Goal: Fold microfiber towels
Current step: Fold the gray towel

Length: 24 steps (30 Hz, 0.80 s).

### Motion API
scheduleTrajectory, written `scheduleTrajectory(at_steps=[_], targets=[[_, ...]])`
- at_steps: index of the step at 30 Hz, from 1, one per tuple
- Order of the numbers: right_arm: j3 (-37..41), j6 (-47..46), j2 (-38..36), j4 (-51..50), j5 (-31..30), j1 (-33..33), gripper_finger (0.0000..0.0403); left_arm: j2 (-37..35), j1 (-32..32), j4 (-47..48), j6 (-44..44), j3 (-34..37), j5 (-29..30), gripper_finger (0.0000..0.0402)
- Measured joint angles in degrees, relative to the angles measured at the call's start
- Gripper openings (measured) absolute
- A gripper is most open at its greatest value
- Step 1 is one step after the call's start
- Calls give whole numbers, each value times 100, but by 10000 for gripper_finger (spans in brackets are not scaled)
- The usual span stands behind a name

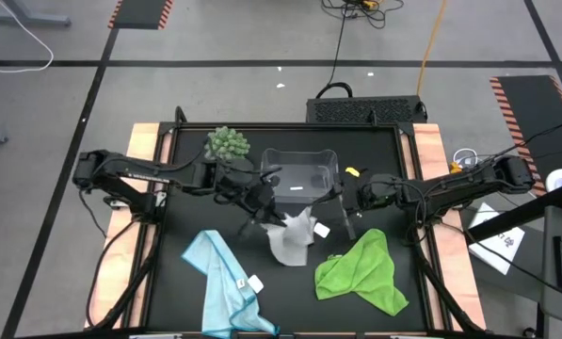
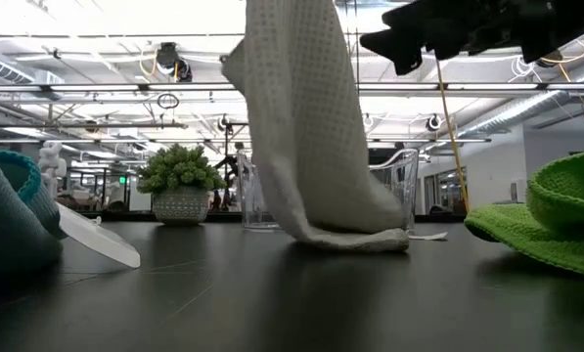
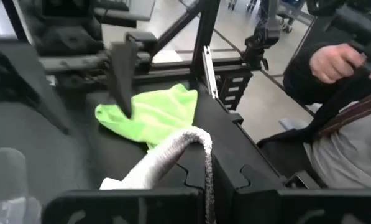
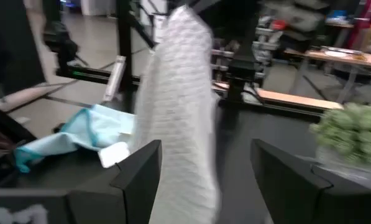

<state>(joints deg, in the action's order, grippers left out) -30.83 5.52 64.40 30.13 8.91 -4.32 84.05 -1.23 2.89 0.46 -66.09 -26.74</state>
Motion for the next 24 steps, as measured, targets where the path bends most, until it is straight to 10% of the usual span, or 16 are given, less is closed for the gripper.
scheduleTrajectory(at_steps=[24], targets=[[-35, 25, 109, -653, -780, -137, 237, -354, 241, 1681, 486, -2442, 926, 4]])
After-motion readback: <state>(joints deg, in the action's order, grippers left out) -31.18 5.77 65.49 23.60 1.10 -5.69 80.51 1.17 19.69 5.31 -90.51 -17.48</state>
